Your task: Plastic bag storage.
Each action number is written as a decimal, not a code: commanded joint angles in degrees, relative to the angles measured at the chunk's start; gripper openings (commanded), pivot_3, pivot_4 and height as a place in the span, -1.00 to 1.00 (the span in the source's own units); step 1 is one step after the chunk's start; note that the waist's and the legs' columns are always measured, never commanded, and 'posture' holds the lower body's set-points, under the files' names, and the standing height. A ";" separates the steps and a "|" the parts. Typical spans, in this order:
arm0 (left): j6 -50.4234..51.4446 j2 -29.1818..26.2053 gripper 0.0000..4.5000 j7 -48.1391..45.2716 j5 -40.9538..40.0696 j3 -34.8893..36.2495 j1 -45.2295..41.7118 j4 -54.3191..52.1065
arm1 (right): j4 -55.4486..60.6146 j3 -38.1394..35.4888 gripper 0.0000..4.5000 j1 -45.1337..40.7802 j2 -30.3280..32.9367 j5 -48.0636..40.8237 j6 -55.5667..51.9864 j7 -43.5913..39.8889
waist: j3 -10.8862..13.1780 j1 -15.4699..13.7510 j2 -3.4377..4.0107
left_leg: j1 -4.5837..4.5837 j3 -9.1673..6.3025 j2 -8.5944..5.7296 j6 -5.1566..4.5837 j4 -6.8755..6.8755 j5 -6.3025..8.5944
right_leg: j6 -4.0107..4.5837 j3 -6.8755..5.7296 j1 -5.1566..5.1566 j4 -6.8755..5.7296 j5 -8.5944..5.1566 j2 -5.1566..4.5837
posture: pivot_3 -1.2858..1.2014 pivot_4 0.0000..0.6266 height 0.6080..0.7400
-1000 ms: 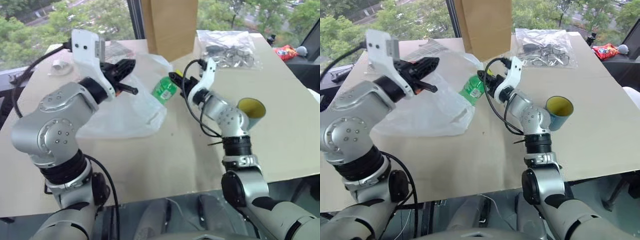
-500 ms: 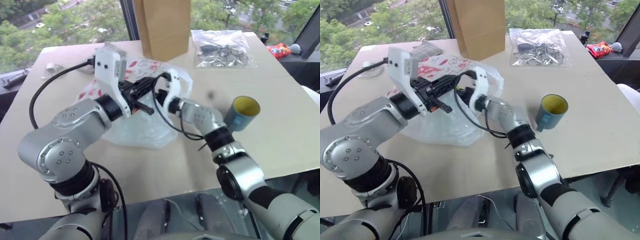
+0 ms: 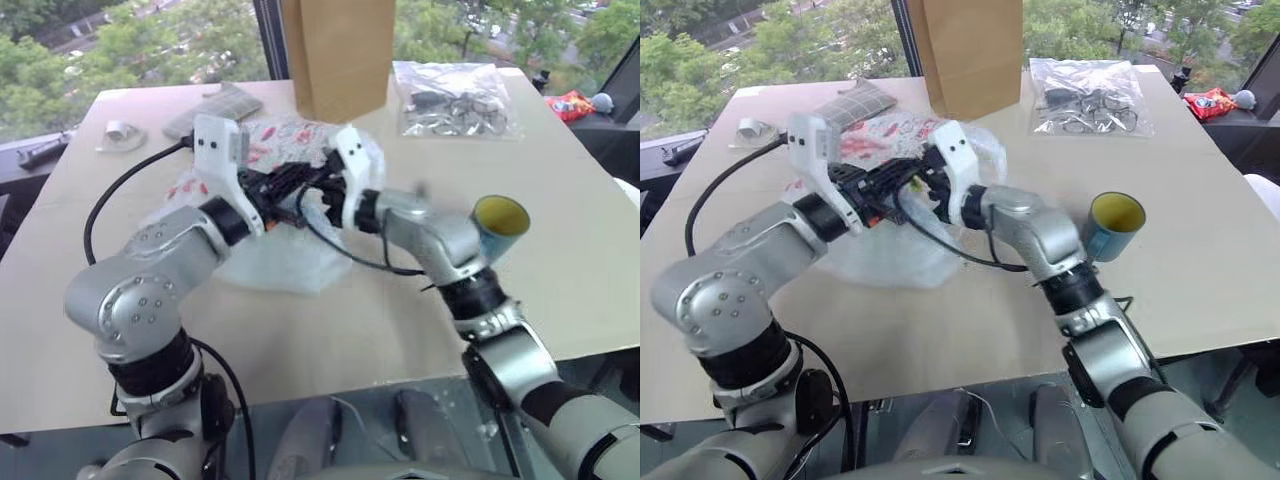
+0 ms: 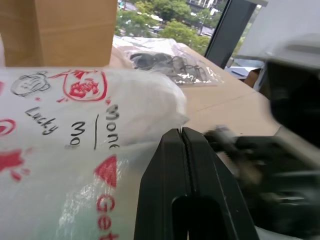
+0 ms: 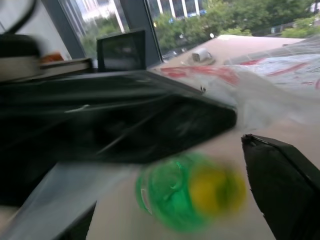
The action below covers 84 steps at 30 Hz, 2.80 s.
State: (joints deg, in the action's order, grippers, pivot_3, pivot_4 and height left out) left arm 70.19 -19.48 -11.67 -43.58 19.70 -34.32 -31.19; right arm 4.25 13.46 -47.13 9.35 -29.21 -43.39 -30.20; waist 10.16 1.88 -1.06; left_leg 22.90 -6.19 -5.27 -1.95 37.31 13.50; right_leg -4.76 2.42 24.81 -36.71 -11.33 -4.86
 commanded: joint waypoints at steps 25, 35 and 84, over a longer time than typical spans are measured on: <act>12.24 -9.10 0.56 -6.49 -6.59 -8.00 -18.40 13.46 | 23.87 0.63 1.00 12.17 8.13 4.17 -11.04 11.49 | 0.01 -0.26 -0.03 | -0.05 0.17 0.01 -0.05 0.02 0.00 | -0.03 0.07 -0.07 0.02 0.00 -0.01 | 0.03 -0.52 1.00; 18.41 -11.29 0.56 -0.13 3.70 -20.57 -18.12 11.15 | 18.64 -1.16 1.00 12.03 5.80 -1.14 -15.84 5.94 | 0.03 0.39 -0.03 | -0.03 0.15 -0.01 -0.04 -0.04 0.00 | -0.03 0.11 -0.01 0.02 0.00 -0.03 | 0.03 -0.52 1.00; 22.09 -5.63 0.56 -4.35 7.93 -17.83 -21.77 16.26 | 19.26 -5.72 1.00 9.61 1.73 -14.36 -21.07 1.42 | 0.03 0.38 -0.02 | 0.01 0.06 -0.01 -0.03 -0.03 0.00 | -0.02 0.04 0.02 -0.02 0.00 -0.04 | 0.03 -0.52 1.00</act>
State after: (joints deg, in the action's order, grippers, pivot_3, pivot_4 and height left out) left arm 92.41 -25.27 -16.14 -36.74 2.46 -54.60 -14.84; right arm 18.98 8.08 -37.53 8.21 -44.18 -65.95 -28.19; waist 10.20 2.26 -1.08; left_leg 22.91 -6.12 -5.28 -1.98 37.29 13.51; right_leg -4.78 2.46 24.83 -36.73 -11.33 -4.90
